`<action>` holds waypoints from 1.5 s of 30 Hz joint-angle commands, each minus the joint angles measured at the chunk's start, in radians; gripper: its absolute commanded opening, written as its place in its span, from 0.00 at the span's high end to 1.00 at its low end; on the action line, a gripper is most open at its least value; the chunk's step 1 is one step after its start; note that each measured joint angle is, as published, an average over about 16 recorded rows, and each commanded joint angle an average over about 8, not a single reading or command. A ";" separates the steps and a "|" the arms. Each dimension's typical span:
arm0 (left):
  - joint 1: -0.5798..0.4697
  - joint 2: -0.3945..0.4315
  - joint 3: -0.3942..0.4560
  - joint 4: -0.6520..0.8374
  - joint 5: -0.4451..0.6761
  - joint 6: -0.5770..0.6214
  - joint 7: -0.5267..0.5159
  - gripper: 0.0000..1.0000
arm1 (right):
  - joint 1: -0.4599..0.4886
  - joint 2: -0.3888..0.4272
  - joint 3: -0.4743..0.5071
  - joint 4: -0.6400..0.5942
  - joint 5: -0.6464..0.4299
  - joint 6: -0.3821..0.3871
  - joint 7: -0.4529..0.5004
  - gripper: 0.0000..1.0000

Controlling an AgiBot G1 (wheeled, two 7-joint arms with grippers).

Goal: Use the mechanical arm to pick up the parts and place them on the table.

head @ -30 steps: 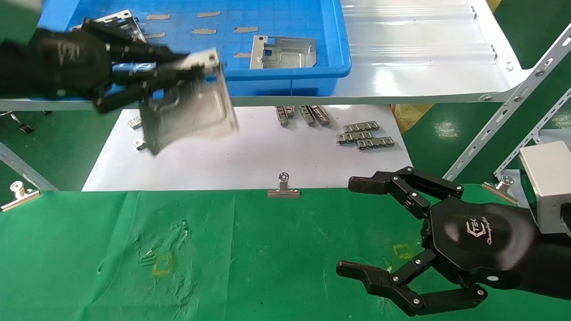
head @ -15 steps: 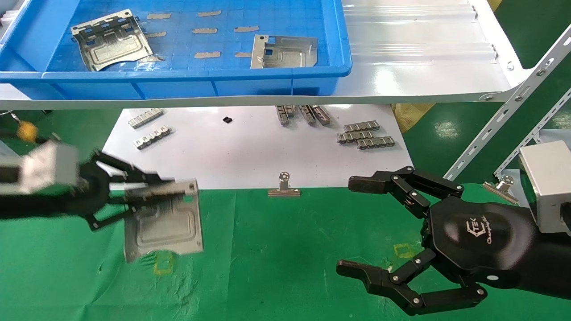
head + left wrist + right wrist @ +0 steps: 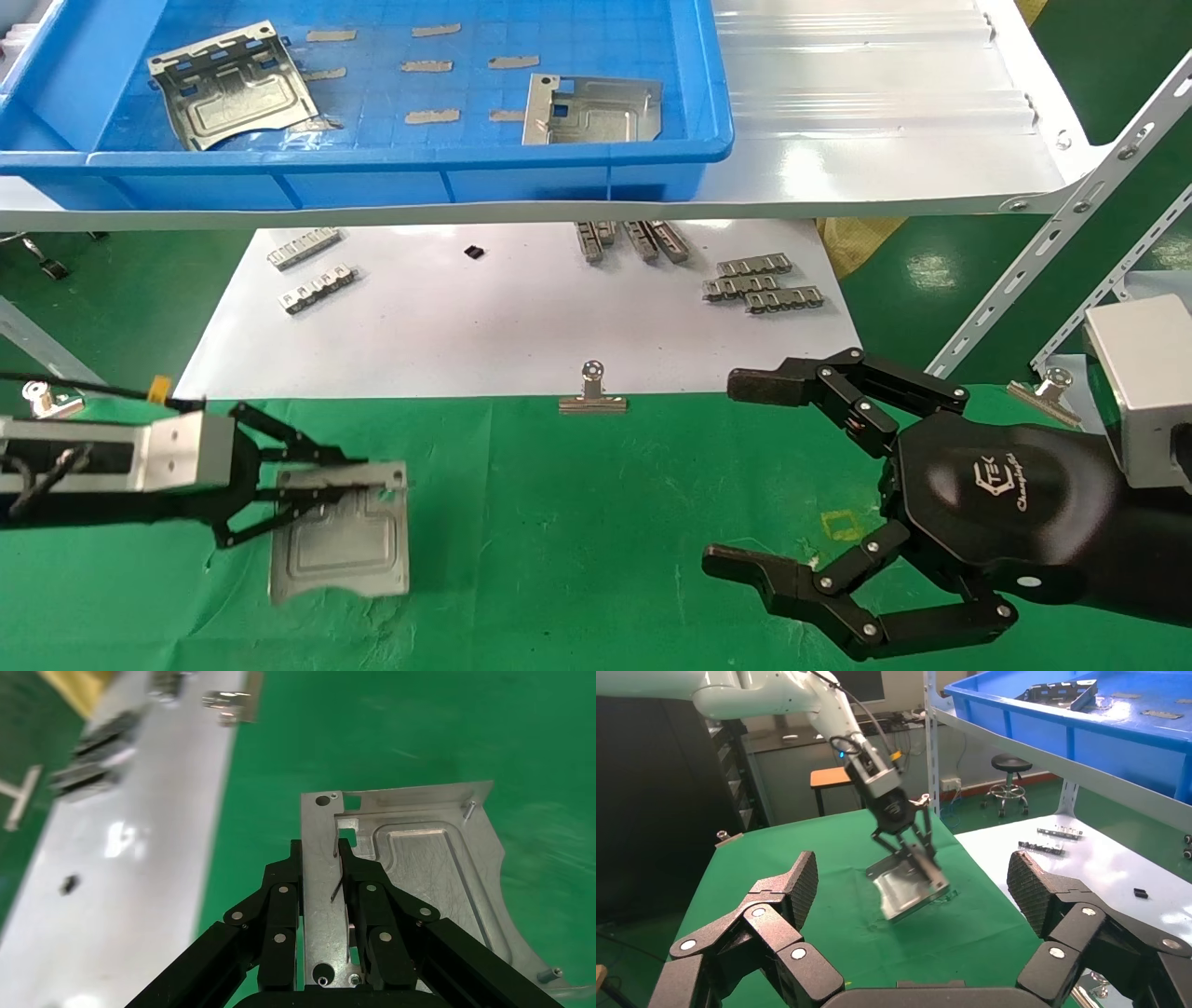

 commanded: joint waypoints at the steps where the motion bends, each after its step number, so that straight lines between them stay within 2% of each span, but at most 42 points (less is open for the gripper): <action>1: -0.002 0.006 0.012 0.019 0.016 0.018 0.028 0.37 | 0.000 0.000 0.000 0.000 0.000 0.000 0.000 0.00; 3: -0.004 0.015 0.018 0.041 0.022 0.020 0.041 0.12 | 0.000 0.000 0.000 0.000 0.000 0.000 0.000 0.00; 4: -0.006 0.019 0.021 0.051 0.025 0.019 0.048 0.04 | 0.000 0.000 0.000 0.000 0.000 0.000 0.000 0.00; 5: -0.008 0.023 0.023 0.061 0.028 0.019 0.055 0.00 | 0.000 0.000 0.000 0.000 0.000 0.000 0.000 0.00; 13: -0.022 0.049 0.037 0.127 0.043 0.020 0.114 0.00 | 0.000 0.000 0.000 0.000 0.000 0.000 0.000 0.00; 19: -0.049 0.048 0.023 0.156 0.014 0.036 0.110 0.00 | 0.000 0.000 0.000 0.000 0.000 0.000 0.000 0.00; 31: -0.045 0.050 -0.009 0.197 -0.069 0.034 -0.068 0.00 | 0.000 0.000 0.000 0.000 0.000 0.000 0.000 0.00; 39: -0.039 0.053 -0.014 0.197 -0.077 0.030 -0.082 0.00 | 0.000 0.000 0.000 0.000 0.000 0.000 0.000 0.00; 45: -0.002 0.037 -0.046 0.125 -0.098 0.025 -0.128 0.00 | 0.000 0.000 0.000 0.000 0.000 0.000 0.000 0.00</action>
